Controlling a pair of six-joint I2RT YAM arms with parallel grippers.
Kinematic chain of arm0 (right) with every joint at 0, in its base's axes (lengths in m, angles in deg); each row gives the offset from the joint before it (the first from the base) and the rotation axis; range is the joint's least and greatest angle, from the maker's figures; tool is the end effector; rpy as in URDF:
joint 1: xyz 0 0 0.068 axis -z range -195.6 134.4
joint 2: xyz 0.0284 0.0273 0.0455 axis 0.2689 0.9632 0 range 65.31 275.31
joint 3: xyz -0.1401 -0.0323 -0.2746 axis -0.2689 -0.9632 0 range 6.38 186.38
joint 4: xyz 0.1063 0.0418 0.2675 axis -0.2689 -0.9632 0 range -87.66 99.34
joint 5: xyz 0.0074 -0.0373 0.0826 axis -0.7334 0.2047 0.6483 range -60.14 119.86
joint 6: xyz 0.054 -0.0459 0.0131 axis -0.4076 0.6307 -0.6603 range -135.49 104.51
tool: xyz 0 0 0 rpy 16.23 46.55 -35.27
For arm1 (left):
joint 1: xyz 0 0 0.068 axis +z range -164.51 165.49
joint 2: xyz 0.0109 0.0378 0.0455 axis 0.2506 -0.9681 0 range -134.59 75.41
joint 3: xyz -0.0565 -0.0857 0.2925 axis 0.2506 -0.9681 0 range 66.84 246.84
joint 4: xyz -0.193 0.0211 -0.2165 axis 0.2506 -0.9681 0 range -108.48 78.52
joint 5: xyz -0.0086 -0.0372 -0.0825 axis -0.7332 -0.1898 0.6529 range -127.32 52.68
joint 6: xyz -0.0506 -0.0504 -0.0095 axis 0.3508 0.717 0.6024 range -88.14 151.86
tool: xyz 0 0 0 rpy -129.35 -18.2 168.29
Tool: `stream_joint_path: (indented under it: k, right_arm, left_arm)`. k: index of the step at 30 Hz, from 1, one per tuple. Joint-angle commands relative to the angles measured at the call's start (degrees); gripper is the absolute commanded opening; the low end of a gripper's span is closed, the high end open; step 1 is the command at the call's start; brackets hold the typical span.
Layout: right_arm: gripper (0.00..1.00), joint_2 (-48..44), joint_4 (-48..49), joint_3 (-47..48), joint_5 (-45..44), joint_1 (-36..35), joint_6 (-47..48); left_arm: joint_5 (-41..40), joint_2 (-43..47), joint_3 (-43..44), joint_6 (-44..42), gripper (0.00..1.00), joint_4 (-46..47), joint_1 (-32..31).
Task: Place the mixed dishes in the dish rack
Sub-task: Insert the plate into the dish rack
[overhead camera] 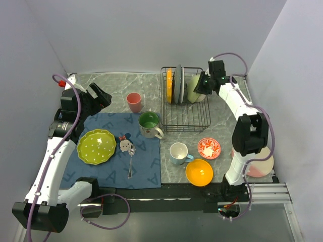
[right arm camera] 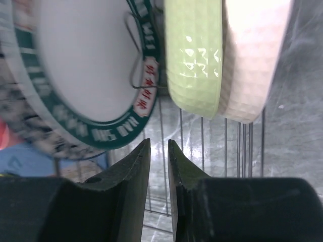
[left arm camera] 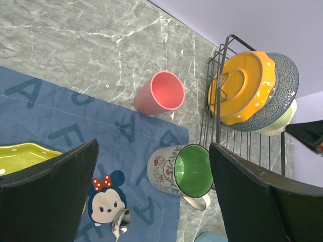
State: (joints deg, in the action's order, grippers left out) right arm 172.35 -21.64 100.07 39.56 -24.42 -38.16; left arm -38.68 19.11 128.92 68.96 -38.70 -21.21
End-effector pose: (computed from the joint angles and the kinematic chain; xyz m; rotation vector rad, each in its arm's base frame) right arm 0.4788 0.0845 0.3043 0.2024 2.3705 0.4660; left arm 0.2438 -0.0272 0.4037 -0.5336 1.9022 -0.4806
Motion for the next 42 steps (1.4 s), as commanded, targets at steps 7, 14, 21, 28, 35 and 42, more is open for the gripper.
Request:
stream_joint_path:
  k: [7, 14, 21, 28, 35, 42]
  right_arm:
    - [0.29, 0.1, -0.1, 8.3, -4.5, 4.2, -3.0]
    - [0.29, 2.4, 0.9, 8.6, -7.9, 6.0, -6.1]
    - [0.26, 5.9, -0.1, 10.5, -7.1, 6.8, -6.1]
    - [0.22, 10.6, 0.6, 12.0, -7.1, 7.3, -7.6]
    - [0.21, 12.7, 5.2, 11.7, -5.8, 7.5, -9.5]
    - [0.20, 14.5, 9.3, 12.9, -4.5, 7.8, -10.7]
  left_arm:
    - [0.0, 0.7, 0.8, -0.4, 0.97, 1.6, 0.3]
    - [-0.3, 0.6, 1.0, -0.5, 0.96, 1.5, 0.3]
    - [-0.1, 0.0, 1.4, -0.5, 0.97, 1.6, 0.2]
    - [-0.3, -0.1, 1.4, -0.5, 0.97, 1.5, 0.3]
    - [-0.4, -0.2, 1.4, -0.5, 0.97, 1.3, 0.2]
    - [-0.7, -0.1, 1.4, -0.5, 0.97, 1.0, 0.2]
